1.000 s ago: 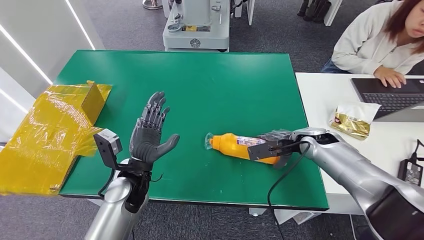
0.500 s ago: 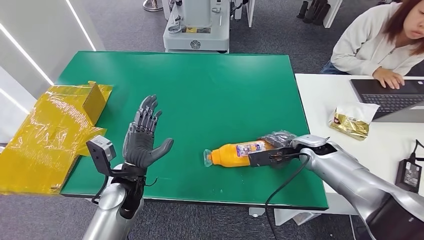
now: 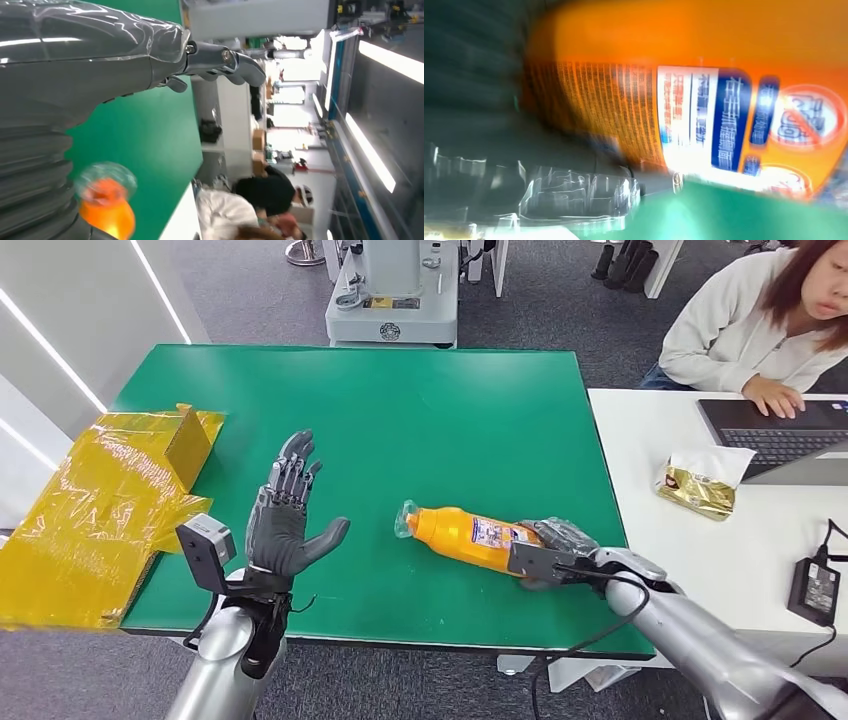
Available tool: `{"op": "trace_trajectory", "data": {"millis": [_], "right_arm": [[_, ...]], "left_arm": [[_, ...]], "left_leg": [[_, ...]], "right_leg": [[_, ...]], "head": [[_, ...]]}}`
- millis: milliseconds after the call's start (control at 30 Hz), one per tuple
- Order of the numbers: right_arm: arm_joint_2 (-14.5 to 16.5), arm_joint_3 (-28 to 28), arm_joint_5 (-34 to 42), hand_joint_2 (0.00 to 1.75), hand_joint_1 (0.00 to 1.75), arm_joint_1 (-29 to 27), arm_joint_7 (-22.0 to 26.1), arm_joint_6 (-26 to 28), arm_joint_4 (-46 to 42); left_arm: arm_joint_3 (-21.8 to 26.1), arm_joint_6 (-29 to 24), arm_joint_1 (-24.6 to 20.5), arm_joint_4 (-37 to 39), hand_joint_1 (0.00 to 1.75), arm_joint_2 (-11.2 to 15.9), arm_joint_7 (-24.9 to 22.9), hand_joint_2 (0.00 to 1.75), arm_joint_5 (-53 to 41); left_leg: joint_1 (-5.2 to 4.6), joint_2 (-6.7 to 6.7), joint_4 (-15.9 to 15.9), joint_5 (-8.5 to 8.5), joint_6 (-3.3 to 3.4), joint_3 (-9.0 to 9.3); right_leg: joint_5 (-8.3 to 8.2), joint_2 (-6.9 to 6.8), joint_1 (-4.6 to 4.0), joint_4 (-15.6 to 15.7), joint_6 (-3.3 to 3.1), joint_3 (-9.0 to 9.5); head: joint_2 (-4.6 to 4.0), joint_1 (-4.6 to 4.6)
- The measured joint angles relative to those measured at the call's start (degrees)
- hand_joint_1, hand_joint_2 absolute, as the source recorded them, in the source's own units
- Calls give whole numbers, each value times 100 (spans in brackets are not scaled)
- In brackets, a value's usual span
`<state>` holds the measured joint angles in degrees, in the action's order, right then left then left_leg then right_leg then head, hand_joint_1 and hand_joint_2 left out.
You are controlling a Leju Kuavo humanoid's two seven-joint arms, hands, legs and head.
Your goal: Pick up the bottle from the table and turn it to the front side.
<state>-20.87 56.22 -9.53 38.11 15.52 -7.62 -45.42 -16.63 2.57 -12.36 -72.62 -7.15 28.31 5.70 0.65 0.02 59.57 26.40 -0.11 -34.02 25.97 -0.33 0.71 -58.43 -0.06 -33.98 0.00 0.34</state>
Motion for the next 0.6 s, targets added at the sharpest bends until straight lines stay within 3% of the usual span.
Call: {"op": "trace_trajectory", "data": {"millis": [200,367,600], "right_arm": [[146,-1166,456,175,175,-1296,321,298,-1080],[556,-1845,265,175,175,-2356,505,780,-2061],[1103,-2434,339,175,175,-3208,695,1031,-2991]], "left_arm": [[43,-403,197,-236,0,60,-1,175,-288],[95,-455,312,-306,0,98,-15,175,-364],[96,-7,319,-273,0,116,-278,175,-156]], "left_leg": [[0,-19,-5,0,0,-21],[0,-18,-9,3,-5,-36],[-2,-14,-11,4,-7,-46]], "right_leg": [[8,-18,-1,-3,-1,-16],[13,-16,-1,-4,-5,-36],[20,-13,1,-3,2,-46]], "head": [[0,-2],[0,-1],[0,-1]]}}
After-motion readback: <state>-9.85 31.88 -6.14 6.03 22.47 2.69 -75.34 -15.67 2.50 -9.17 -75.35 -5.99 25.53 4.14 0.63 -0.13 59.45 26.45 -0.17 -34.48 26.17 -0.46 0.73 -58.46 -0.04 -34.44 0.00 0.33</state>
